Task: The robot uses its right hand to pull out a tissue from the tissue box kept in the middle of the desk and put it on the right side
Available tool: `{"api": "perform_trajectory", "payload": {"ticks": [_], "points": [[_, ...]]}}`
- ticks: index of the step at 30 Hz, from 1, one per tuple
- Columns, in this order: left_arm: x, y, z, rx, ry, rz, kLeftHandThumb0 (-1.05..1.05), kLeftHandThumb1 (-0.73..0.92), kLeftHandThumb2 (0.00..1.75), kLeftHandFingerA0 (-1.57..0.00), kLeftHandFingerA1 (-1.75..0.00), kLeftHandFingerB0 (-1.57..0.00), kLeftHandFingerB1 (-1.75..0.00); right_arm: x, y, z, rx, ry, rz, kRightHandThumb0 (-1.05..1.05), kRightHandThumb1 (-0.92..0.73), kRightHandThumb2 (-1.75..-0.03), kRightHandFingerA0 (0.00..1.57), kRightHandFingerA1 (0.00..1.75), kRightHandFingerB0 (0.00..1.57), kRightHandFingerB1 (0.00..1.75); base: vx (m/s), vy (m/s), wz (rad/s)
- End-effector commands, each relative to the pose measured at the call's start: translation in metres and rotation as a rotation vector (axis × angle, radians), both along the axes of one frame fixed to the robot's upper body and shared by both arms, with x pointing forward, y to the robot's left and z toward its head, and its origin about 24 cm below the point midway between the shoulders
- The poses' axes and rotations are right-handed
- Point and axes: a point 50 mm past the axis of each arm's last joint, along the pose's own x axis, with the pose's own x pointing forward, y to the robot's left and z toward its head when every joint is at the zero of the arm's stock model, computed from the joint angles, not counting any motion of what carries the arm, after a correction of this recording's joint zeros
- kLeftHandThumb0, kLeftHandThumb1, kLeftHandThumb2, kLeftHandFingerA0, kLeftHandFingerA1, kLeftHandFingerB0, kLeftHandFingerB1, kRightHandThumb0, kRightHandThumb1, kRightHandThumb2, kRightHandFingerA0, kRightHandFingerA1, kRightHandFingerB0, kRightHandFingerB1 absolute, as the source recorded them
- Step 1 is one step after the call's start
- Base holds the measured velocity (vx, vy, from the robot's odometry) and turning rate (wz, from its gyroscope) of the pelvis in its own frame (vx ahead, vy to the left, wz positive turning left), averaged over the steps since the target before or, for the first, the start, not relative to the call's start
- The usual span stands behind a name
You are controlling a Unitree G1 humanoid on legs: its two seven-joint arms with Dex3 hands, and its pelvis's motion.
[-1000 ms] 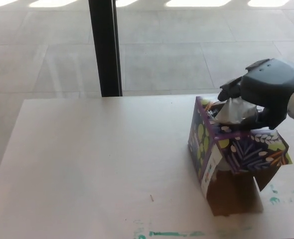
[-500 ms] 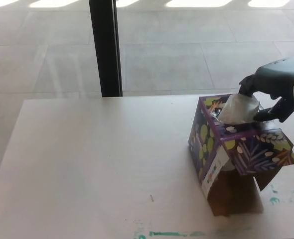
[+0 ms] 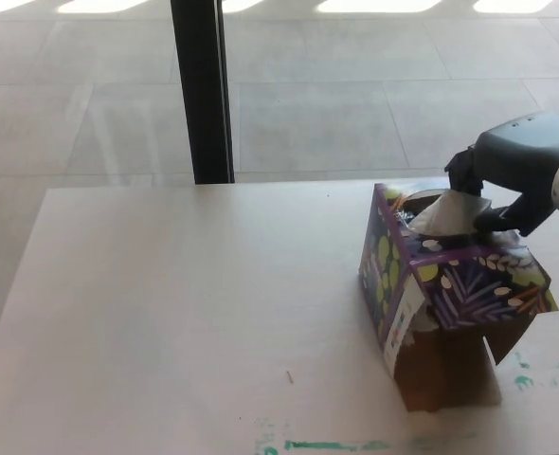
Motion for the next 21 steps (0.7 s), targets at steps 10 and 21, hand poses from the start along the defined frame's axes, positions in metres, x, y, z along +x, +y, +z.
{"api": "perform_trajectory", "payload": {"ticks": [10,21], "points": [[0.003,0.002,0.004,0.031,-0.047,-0.002,-1.01,0.92,0.8,-0.64,-0.62,-0.5,-0.45,-0.012,-0.001,-0.01,-0.002,-0.224,0.13,-0.35,-0.6,-0.58,0.8,1.69,0.84,0.95,0.0,0.0,0.0],[0.001,0.001,0.004,0.046,-0.04,-0.001,-0.99,0.92,0.79,-0.65,-0.61,-0.47,-0.44,-0.016,-0.02,-0.015,0.046,-0.365,0.092,-0.24,-0.64,-0.8,0.79,1.75,0.67,1.58,0.0,0.0,0.0]]}}
